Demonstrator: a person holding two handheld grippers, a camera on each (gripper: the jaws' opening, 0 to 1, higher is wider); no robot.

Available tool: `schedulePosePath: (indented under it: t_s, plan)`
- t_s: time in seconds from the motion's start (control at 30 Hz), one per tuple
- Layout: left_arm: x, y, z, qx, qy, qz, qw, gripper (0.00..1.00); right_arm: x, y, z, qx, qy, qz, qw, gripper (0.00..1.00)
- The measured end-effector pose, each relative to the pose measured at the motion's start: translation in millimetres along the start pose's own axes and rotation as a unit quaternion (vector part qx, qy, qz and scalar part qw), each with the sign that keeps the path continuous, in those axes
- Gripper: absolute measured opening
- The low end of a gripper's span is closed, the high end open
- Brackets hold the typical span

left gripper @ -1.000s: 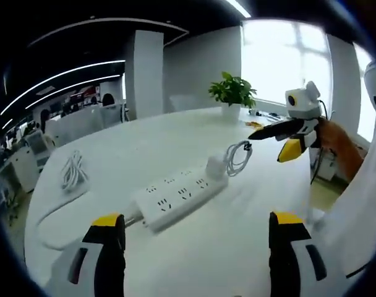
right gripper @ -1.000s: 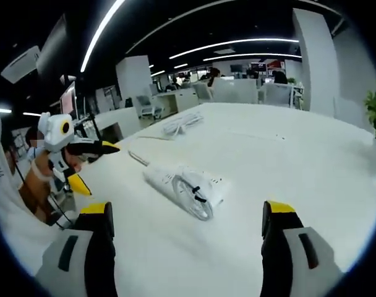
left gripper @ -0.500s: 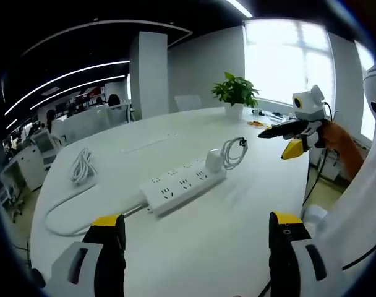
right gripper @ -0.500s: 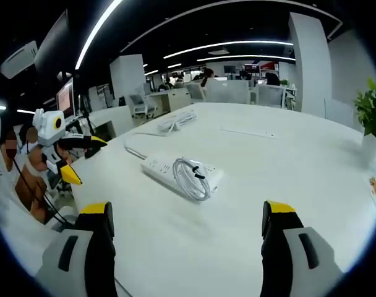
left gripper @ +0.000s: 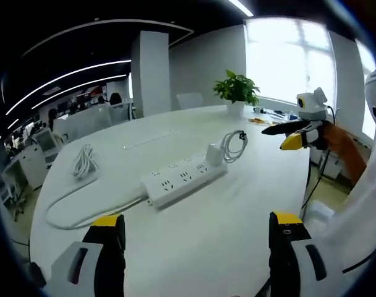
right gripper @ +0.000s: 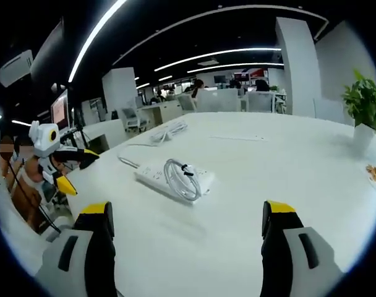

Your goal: Straighten the power strip on the desk, plug the charger into it

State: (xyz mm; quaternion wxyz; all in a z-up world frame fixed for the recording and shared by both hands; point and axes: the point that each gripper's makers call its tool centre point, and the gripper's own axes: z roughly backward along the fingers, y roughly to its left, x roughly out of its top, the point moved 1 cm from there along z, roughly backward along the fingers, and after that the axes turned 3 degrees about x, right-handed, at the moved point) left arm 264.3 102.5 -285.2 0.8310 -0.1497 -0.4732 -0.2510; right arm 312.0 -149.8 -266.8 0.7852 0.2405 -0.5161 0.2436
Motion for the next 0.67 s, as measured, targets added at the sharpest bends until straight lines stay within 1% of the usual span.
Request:
schedulePosePath:
  t_s: [0.1,0.17,0.27,0.4,0.57,0.67]
  plan:
    - [-1.2,0.2,0.0,-0.001,-0.003,0.002,1.0,0.96,-0.3,0.9,-0.5,0.002,-0.008,-0.005,1.0,0.97]
    - [-2.0,0.4,-2.1,-0.002,-0.008,0.003,1.0,0.96,-1.3,0.2,-0.1,-0.003,-0.014,0.01,0.9999,0.97]
    - [-6.5,-0.4,-4.7,-0.004,-0.004,0.008,1.0,0.96,-5.5,-0.4,1.5,-0.003,-0.015,0.015,0.9998,0.97]
    - [-12.5,-4.0,-5.3,-0.004,0.005,0.001,1.0,0.96,-9.3,-1.8,3.2,-0.005,-0.024,0.005,0.9997,0.97]
    - [-9.3,-9.6,-1.8,-0.009,0.0,-0.007,0.9999,0.96,-13.0,0.0,3.9,-0.004,-0.027,-0.001,0.9996,0.97]
    - [-11.1,-9.8,-2.9,-0.009,0.002,-0.01,0.9999,0.96,-14.8,0.1,4.9,-0.004,-0.03,-0.004,0.9995,0.97]
